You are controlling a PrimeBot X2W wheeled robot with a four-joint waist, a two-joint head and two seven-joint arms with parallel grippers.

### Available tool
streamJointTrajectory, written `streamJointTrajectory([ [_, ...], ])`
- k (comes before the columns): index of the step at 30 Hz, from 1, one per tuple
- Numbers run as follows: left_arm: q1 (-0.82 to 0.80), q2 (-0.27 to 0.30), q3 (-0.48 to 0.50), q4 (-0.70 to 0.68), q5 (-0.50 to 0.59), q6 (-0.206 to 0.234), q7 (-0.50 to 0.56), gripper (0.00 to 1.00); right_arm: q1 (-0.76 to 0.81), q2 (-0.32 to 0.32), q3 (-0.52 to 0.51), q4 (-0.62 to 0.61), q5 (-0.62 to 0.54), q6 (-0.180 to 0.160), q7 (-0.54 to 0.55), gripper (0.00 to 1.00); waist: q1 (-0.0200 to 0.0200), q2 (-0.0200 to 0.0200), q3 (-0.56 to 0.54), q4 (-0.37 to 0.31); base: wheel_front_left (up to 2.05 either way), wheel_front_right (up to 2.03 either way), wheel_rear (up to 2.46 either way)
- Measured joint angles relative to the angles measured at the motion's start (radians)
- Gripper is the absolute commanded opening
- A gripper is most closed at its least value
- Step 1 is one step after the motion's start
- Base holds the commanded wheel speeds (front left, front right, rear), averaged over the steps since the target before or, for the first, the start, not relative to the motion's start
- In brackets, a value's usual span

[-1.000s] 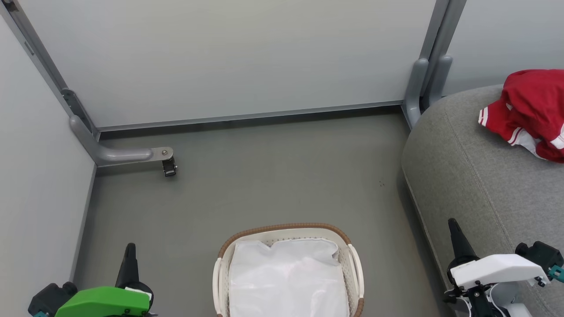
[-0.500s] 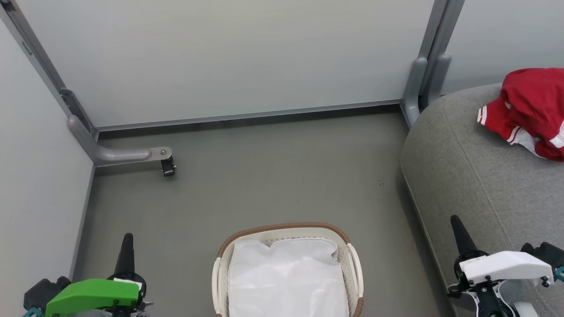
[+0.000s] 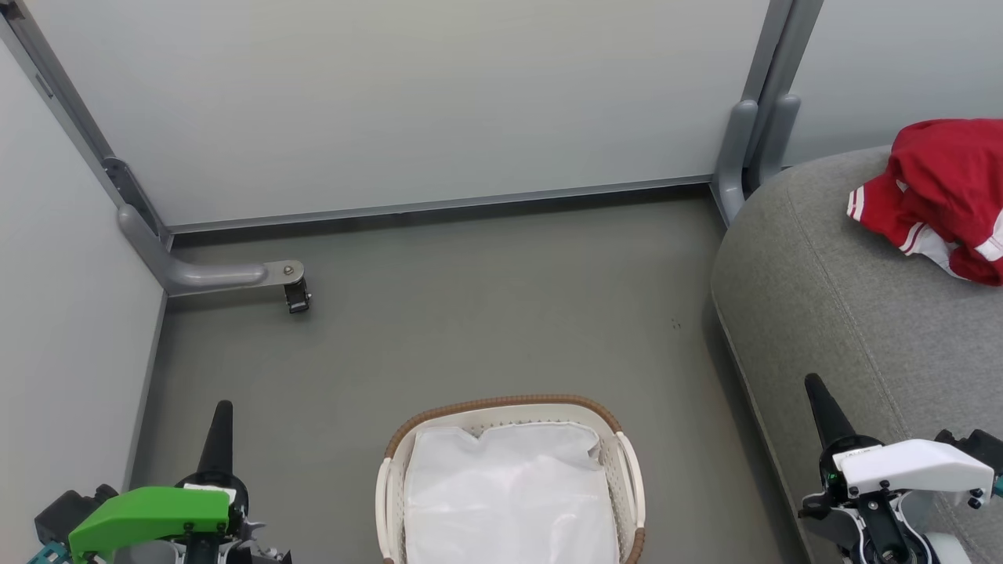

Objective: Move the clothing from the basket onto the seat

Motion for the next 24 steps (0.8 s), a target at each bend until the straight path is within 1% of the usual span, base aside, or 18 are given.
streamJointTrajectory([
  [24, -0.032, -0.002, 0.029, -0.008, -0.168, -0.014, 0.051, 0.0, -0.011, -0.001, -0.024, -0.018, 0.181, 0.0, 0.05, 0.0, 0.0, 0.0, 0.004, -0.006, 0.0, 0.0, 0.0],
])
